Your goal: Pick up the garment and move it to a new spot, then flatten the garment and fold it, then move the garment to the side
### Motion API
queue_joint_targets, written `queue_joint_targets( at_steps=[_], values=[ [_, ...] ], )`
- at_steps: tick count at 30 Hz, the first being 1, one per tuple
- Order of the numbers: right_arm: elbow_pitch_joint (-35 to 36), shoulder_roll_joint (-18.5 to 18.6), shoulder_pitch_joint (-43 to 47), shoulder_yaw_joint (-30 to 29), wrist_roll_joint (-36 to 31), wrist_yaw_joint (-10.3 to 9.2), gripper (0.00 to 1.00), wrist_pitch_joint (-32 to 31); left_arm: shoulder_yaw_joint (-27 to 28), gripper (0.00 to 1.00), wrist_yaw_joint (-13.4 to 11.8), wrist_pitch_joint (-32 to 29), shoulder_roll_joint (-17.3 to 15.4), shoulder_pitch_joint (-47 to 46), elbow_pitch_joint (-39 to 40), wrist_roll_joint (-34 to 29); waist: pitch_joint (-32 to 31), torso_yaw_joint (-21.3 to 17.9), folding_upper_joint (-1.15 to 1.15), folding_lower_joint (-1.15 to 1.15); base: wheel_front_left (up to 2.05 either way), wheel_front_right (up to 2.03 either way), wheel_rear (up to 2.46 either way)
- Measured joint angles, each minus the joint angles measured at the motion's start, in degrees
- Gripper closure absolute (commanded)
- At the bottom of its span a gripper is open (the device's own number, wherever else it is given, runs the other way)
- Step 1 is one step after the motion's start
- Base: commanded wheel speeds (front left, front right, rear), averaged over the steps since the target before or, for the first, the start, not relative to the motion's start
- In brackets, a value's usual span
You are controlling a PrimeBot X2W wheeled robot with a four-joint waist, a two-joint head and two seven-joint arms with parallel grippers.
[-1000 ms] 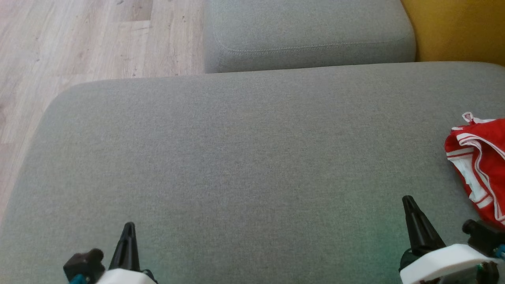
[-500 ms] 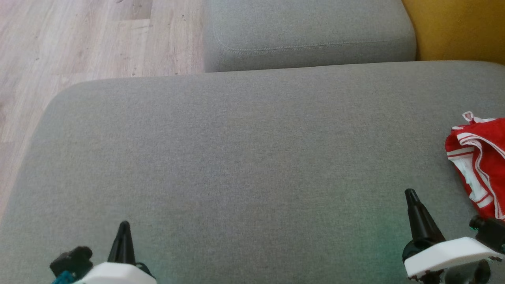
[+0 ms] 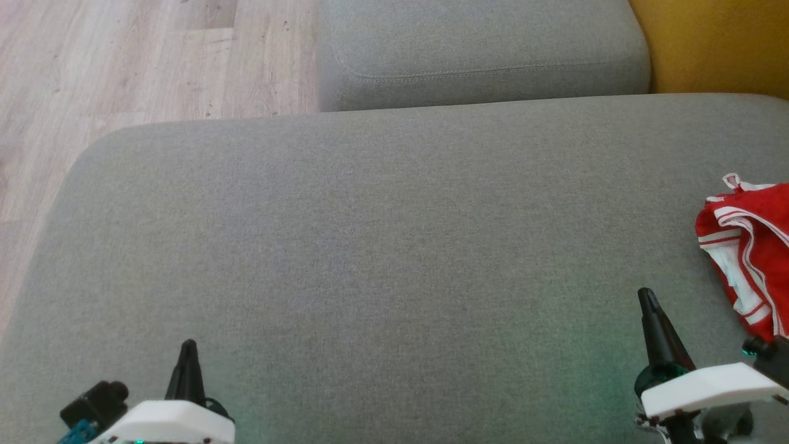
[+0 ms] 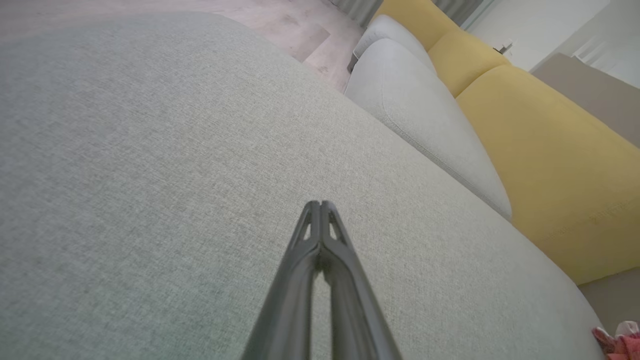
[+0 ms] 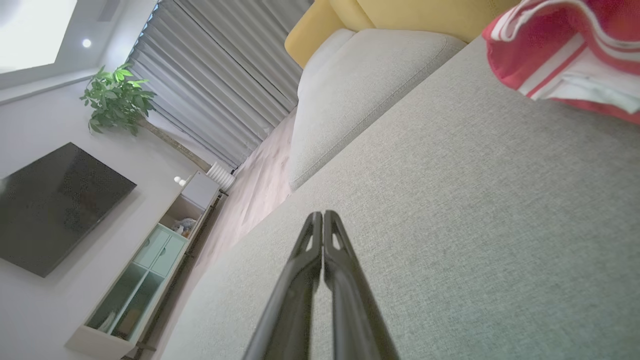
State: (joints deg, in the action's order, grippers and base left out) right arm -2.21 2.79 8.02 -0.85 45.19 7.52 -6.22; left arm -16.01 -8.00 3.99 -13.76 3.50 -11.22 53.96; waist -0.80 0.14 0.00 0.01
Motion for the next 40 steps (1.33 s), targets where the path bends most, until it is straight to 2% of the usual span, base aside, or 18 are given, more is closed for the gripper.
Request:
queue_joint_targets(
  at_steps=[40],
  values=[
    [-7.27, 0.31, -5.19, -2.14, 26.15, 0.00, 1.00, 0.67, 10.66, 1.00, 8.10, -5.08, 5.55, -3.63, -2.40, 20.75, 0.53, -0.08, 0.00, 0.00, 0.00, 0.00, 0.00]
  ],
)
